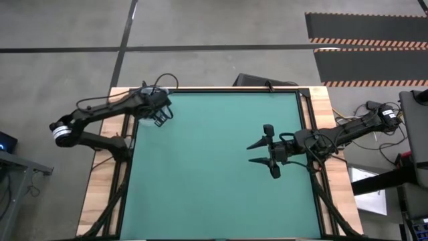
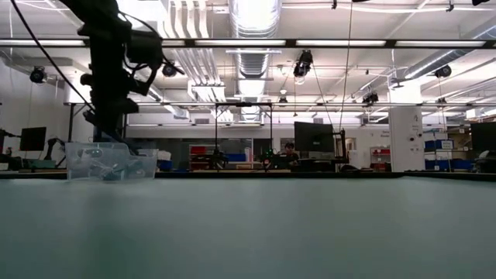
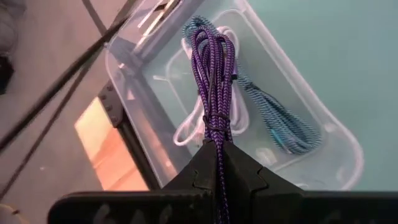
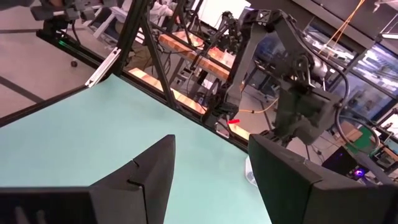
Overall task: Pick and place USB-C Cables
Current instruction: Put the violet charger cable into the transparent bin
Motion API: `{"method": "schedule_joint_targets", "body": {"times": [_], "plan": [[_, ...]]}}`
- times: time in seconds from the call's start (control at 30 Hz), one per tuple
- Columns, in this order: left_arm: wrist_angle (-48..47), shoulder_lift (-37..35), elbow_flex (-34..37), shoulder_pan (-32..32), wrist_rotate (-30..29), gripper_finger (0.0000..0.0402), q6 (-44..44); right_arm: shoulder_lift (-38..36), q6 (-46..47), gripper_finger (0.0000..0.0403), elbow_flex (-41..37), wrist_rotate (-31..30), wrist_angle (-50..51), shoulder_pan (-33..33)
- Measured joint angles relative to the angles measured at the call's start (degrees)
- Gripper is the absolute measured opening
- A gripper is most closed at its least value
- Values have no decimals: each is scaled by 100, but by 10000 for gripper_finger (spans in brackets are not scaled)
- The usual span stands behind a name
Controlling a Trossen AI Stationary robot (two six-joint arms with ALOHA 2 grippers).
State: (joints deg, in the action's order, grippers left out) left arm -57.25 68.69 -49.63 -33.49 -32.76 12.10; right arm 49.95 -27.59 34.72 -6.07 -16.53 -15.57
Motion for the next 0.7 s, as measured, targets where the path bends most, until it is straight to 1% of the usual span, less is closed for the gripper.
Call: {"method": "schedule_joint_targets", "body": {"times": [0.23,0.47,0.6,0.7], "plan": [[10,334,-110,-287,-188,0,-347,2,-2,196,0,2,4,0],[19,558,-98,-448,-242,0,-394,4,-4,196,0,2,9,0],[21,632,-118,-457,-525,0,-393,4,-4,196,0,0,11,2],[23,673,-113,-497,-540,0,-405,5,-4,196,0,0,11,2]]}}
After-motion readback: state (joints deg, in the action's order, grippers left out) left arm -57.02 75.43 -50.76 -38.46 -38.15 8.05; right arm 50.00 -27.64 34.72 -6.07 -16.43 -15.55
